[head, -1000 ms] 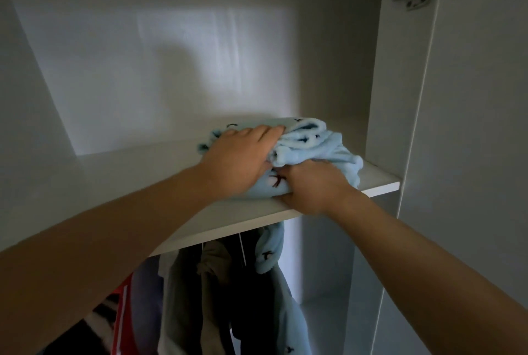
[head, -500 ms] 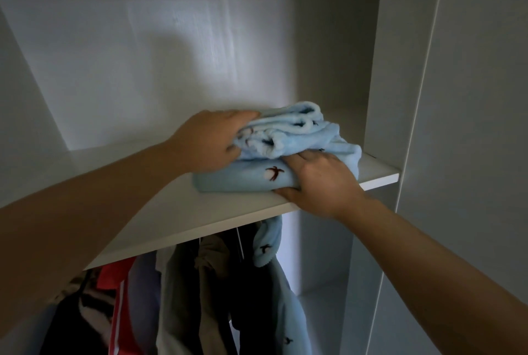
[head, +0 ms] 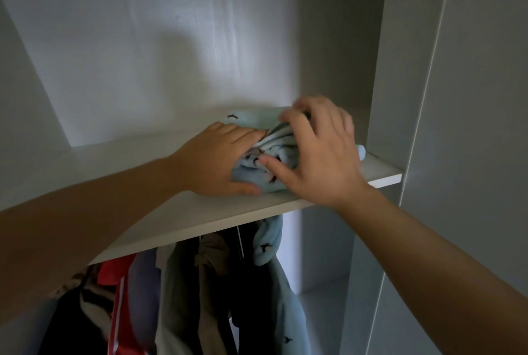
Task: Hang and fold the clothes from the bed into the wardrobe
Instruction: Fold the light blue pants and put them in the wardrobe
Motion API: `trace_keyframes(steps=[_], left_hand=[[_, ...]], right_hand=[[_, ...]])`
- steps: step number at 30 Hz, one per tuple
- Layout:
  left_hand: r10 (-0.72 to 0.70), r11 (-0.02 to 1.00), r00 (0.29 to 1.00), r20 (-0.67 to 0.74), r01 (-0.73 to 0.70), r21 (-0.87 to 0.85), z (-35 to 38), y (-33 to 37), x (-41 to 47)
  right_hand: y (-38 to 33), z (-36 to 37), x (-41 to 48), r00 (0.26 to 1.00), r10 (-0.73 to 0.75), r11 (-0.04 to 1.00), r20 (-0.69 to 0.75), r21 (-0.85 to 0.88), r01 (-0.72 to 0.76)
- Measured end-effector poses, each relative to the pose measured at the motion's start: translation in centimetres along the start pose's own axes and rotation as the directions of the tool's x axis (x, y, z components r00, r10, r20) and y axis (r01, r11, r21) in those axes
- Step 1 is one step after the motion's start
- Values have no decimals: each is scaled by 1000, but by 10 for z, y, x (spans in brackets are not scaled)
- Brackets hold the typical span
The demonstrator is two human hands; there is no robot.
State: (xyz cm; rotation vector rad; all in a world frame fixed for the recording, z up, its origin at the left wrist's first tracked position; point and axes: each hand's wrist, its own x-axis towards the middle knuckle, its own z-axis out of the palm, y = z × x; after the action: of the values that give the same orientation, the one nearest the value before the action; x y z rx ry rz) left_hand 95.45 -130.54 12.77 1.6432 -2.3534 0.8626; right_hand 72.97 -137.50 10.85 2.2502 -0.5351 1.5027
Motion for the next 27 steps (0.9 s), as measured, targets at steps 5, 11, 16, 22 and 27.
trace_keyframes(steps=[5,11,16,22,27], left_hand=[[16,998,997,-73,-12,60,0,-2,-4],[-4,997,998,-59,9,78,23,-10,-13],[-77,992,996,48,72,108,44,-39,24],[-285,956,947,147,270,113,52,-42,74],[-306,924,950,65,280,261,62,-51,81]], right_hand=[[5,0,21,855,47,999,517,-48,-26],[16,-10,-7,822,-109,994,558,47,100],[24,24,3,759,-20,998,651,54,-20],[25,56,23,732,121,993,671,-89,-83],[14,58,24,684,320,941,655,-301,-152]])
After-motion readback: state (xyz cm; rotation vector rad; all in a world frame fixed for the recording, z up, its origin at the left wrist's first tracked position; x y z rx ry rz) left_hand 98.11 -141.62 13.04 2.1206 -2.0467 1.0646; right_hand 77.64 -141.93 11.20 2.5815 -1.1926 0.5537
